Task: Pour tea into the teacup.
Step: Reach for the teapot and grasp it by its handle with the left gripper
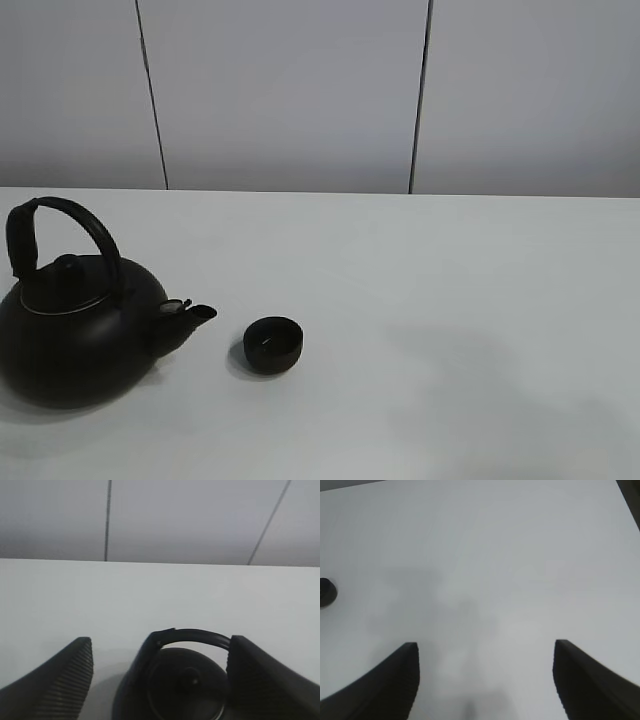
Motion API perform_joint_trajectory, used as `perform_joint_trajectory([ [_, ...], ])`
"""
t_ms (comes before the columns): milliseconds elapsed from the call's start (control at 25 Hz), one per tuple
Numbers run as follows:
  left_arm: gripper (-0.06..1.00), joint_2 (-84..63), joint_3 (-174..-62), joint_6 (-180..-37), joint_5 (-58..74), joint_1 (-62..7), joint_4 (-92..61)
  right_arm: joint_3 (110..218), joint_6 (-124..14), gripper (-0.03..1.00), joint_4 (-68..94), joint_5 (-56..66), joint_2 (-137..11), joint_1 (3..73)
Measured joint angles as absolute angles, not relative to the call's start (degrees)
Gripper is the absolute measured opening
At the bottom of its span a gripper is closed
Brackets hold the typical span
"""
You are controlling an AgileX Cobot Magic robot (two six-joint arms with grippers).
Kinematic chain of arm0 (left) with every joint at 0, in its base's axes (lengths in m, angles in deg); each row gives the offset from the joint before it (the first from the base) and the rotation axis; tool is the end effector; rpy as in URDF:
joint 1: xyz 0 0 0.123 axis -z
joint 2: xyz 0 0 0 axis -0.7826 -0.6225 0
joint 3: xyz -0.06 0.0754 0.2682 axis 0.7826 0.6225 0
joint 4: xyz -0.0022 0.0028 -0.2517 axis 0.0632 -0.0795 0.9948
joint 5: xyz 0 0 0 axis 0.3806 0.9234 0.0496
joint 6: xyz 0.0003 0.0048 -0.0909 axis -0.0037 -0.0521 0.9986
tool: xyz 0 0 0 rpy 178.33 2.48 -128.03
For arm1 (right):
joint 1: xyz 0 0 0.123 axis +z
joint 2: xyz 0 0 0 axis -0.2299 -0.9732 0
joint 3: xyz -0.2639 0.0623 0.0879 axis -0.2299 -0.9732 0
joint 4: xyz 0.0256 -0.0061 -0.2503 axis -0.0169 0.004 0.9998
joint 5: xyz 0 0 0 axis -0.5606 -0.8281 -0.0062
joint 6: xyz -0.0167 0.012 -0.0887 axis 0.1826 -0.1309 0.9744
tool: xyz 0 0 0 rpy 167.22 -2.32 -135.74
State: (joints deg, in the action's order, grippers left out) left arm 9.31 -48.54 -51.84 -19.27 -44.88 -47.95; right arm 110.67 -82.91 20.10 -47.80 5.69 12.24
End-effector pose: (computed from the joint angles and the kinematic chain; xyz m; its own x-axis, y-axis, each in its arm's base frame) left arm 0.1573 -0.0299 0.2107 -0.2890 -0.0581 -0.9556 0.2108 0.9698 -0.1227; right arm 0.0092 0.0008 0.2668 -0.5611 0.1007 -0.8216 0.0603 0.9949 0.0808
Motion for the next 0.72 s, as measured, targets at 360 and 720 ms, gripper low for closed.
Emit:
perform_joint_trajectory([
  [360, 0.54, -14.61, -48.54, -49.91, -43.77, -47.09, -58.38, 110.67, -82.91, 0.52, 20.10, -47.80, 5.69, 12.24],
  [720, 0.52, -19.85, -48.71, -56.58, -50.86, -55.93, -63.43, 110.67, -82.91, 0.52, 20.10, -47.80, 5.69, 12.24],
])
